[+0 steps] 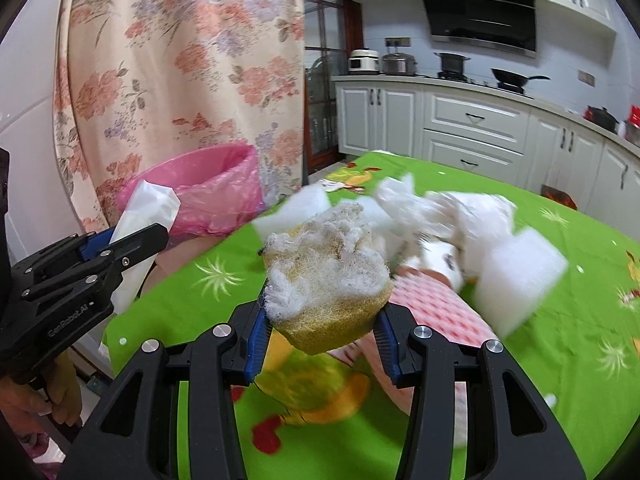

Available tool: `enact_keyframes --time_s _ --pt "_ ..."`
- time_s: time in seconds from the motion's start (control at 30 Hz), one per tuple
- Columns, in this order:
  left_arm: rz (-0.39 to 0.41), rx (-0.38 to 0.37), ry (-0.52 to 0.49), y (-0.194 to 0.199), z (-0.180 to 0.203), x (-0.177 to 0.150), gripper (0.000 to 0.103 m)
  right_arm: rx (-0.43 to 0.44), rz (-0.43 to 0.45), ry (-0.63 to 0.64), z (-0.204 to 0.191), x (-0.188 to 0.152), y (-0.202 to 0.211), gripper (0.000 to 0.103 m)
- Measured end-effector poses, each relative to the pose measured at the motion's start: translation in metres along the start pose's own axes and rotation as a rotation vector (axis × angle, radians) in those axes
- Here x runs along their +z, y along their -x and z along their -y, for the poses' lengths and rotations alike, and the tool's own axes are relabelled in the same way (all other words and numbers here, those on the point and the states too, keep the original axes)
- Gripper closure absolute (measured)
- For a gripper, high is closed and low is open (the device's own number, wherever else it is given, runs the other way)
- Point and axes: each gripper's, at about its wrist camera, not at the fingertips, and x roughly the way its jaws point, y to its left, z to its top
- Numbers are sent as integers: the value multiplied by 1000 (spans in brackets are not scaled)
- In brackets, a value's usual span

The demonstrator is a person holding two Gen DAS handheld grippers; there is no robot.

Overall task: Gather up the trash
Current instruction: 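Carry the sponge and white packet to the pink bin and release both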

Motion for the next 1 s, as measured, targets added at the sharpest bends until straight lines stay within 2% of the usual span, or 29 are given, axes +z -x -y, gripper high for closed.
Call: enact_keyframes --time_s 0.27,0.57,0.87,1.0 --pt "12 73 23 -2 -37 16 73 83 -8 46 -28 33 -36 59" --pt "30 142 28 -15 -99 55 72 198 -1 88 -65 91 -82 59" --pt "-28 159 112 -56 -172 75 70 272 -24 115 -102 131 -133 57" --pt "-49 170 125 -71 -193 81 65 298 -46 103 -112 144 -156 50"
